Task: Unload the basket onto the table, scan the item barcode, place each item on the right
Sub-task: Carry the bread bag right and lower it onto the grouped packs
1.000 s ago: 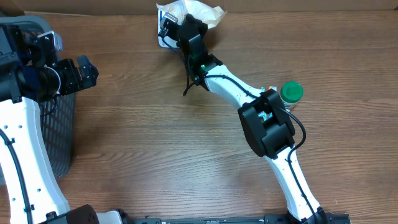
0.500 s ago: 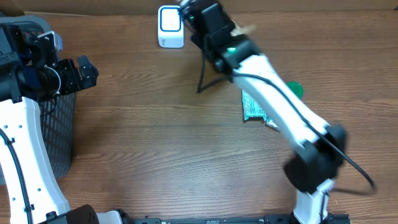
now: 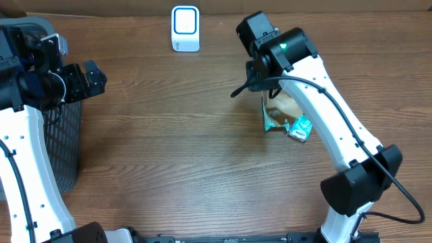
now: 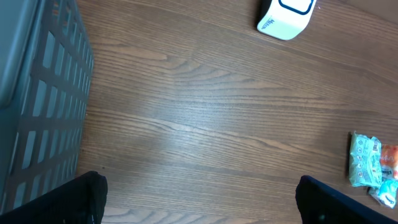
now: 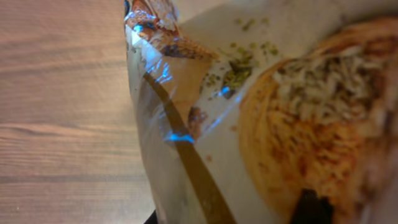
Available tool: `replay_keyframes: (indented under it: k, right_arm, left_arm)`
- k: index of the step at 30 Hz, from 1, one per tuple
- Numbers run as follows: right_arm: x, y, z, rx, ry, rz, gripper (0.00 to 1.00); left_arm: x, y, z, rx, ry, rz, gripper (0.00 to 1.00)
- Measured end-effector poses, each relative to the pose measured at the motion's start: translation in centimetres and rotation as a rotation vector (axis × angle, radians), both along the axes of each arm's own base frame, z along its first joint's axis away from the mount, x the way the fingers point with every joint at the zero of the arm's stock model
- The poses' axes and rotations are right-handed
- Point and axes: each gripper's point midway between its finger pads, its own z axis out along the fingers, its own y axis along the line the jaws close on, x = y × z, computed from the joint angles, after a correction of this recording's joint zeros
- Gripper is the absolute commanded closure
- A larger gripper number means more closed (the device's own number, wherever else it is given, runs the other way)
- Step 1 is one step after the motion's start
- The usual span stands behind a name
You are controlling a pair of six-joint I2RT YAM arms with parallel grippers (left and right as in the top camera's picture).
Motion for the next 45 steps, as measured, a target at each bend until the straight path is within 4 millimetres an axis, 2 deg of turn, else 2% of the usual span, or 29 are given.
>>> replay_keyframes:
  k: [6, 13, 18, 20, 23, 30, 38, 40, 45]
  right_arm:
    - [-1.9, -1.5, -2.5, -0.047, 0.111, -0.141, 0.96]
    - [-3.5, -4.4, -6.1, -0.2, 0.235, -0.268, 0.96]
    - [-3.4, -5.0, -7.9, -0.264, 0.268, -0.289, 0.85]
    - [-3.4, -5.1, -8.0, -0.271, 0.267, -0.288, 0.79]
    - [-3.3, -5.2, -7.9, -0.276, 0.26, -0.296, 0.62]
    - [-3.2, -5.2, -7.9, -0.279, 0.257, -0.293, 0.46]
    - [-3.1, -5.1, -7.7, -0.275, 0.253, -0.291, 0.37]
    - [-2.8, -5.0, -7.1, -0.266, 0.24, -0.29, 0.29]
    - [-0.9, -4.0, -3.8, -0.201, 0.147, -0.281, 0.24]
  left_arm:
    - [0.0, 0.0, 0.0, 0.0, 0.001, 0.001, 0.01]
    - [0.0, 0.0, 0.0, 0.0, 0.0, 0.001, 0.01]
    - [0.0, 0.0, 0.0, 0.0, 0.0, 0.0, 0.0]
    - [0.0, 0.0, 0.0, 0.0, 0.0, 0.0, 0.01]
    - [0.0, 0.0, 0.0, 0.0, 0.0, 0.0, 0.01]
    - [0.0, 0.0, 0.0, 0.0, 0.0, 0.0, 0.01]
    - [0.0, 0.0, 0.0, 0.0, 0.0, 0.0, 0.0]
    - [0.0, 0.0, 0.0, 0.0, 0.0, 0.0, 0.0]
    - [0.0, 0.0, 0.0, 0.0, 0.0, 0.0, 0.01]
